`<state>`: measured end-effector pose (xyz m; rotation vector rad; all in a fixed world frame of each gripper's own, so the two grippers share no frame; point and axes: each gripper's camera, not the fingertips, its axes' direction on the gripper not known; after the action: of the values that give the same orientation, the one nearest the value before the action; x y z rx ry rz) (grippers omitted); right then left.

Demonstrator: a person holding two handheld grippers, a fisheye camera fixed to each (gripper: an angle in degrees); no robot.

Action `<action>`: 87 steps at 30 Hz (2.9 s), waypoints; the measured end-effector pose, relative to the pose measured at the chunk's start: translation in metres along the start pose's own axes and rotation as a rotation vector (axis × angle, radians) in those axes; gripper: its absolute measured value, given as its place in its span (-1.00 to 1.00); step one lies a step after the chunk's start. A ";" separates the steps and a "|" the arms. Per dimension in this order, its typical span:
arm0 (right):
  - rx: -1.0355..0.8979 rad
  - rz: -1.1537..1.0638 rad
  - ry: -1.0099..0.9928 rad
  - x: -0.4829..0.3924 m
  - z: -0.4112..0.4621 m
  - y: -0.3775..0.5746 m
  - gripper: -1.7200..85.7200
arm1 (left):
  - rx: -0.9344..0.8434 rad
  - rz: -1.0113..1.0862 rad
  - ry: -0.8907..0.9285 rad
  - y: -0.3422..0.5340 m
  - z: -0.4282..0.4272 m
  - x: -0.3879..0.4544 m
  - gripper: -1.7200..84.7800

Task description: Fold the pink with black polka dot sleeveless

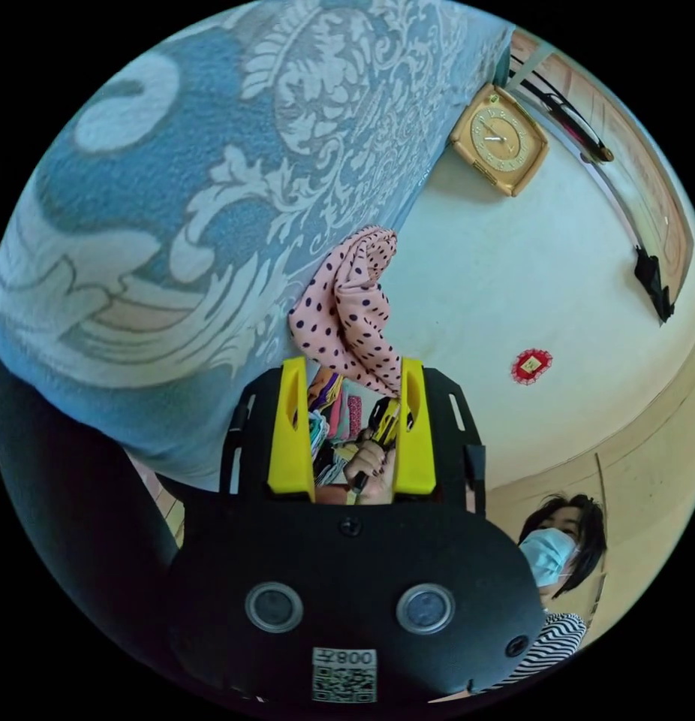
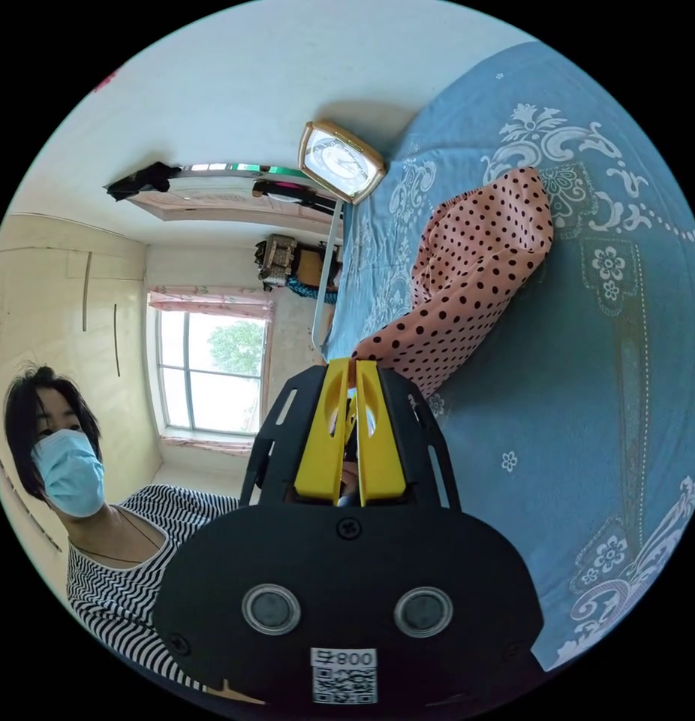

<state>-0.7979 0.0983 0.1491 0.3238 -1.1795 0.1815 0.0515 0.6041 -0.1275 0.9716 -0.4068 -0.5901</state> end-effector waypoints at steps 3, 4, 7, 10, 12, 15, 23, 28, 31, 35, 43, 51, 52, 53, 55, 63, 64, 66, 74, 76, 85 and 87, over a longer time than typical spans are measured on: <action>-0.004 -0.016 0.000 0.006 -0.008 -0.001 -0.93 | 0.025 -0.011 0.010 0.005 -0.003 0.004 -0.58; -0.006 -0.018 -0.002 0.009 -0.011 0.000 -0.93 | 0.043 -0.016 0.019 0.006 -0.004 0.007 -0.59; -0.010 -0.020 -0.003 0.020 -0.023 0.004 -0.93 | 0.067 0.003 0.022 0.006 -0.006 0.019 -0.62; -0.007 -0.016 0.001 0.034 -0.040 0.011 -0.93 | 0.091 0.017 0.013 0.008 -0.006 0.032 -0.69; -0.002 -0.011 0.008 0.043 -0.053 0.017 -0.94 | 0.098 0.028 0.014 0.011 -0.006 0.041 -0.78; -0.004 0.007 0.031 0.063 -0.075 0.030 -0.94 | 0.085 0.061 0.008 0.020 -0.003 0.060 -0.86; 0.030 0.096 0.061 0.123 -0.152 0.087 -0.94 | -0.052 0.226 -0.079 0.068 0.018 0.141 -0.90; 0.060 0.078 0.004 0.141 -0.214 0.136 -0.94 | -0.164 0.324 -0.097 0.106 0.036 0.198 -0.90; 0.079 0.040 -0.027 0.144 -0.251 0.165 -0.94 | -0.227 0.383 -0.090 0.133 0.051 0.236 -0.90; 0.110 -0.018 -0.064 0.144 -0.298 0.204 -0.94 | -0.307 0.457 -0.058 0.172 0.075 0.289 -0.90; 0.225 -0.120 -0.118 0.162 -0.414 0.293 -0.94 | -0.457 0.572 -0.053 0.240 0.139 0.386 -0.91; 0.325 -0.140 -0.133 0.213 -0.518 0.338 -0.94 | -0.561 0.611 -0.058 0.284 0.229 0.475 -0.91; 0.338 -0.133 -0.132 0.225 -0.534 0.339 -0.94 | -0.572 0.608 -0.065 0.287 0.246 0.488 -0.91; 0.344 -0.131 -0.134 0.231 -0.542 0.339 -0.94 | -0.579 0.606 -0.069 0.290 0.264 0.500 -0.91; 0.365 -0.120 -0.135 0.255 -0.575 0.333 -0.94 | -0.594 0.615 -0.084 0.292 0.294 0.521 -0.91; 0.432 -0.150 -0.063 0.316 -0.726 0.226 -0.94 | -0.626 0.709 -0.139 0.280 0.465 0.634 -0.91; 0.451 -0.169 -0.045 0.319 -0.757 0.199 -0.94 | -0.633 0.738 -0.136 0.278 0.499 0.657 -0.91; 0.481 -0.213 -0.017 0.316 -0.808 0.157 -0.94 | -0.630 0.782 -0.114 0.276 0.549 0.692 -0.91; 0.597 -0.418 0.240 0.262 -1.015 0.035 -0.94 | -0.646 1.101 0.019 0.315 0.759 0.843 -0.91; 0.597 -0.398 0.372 0.275 -1.053 0.028 -0.94 | -0.661 1.108 0.000 0.320 0.796 0.848 -0.91; 0.552 0.158 0.510 0.526 -1.135 0.044 -0.94 | -0.809 0.753 -0.390 0.326 0.941 0.733 -0.91; 0.538 0.214 0.504 0.558 -1.141 0.051 -0.94 | -0.824 0.717 -0.391 0.334 0.952 0.722 -0.91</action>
<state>0.3939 0.5194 0.2838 0.5831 -0.6461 0.7317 0.1629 -0.3243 0.6883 -0.1123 -0.7363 -0.2297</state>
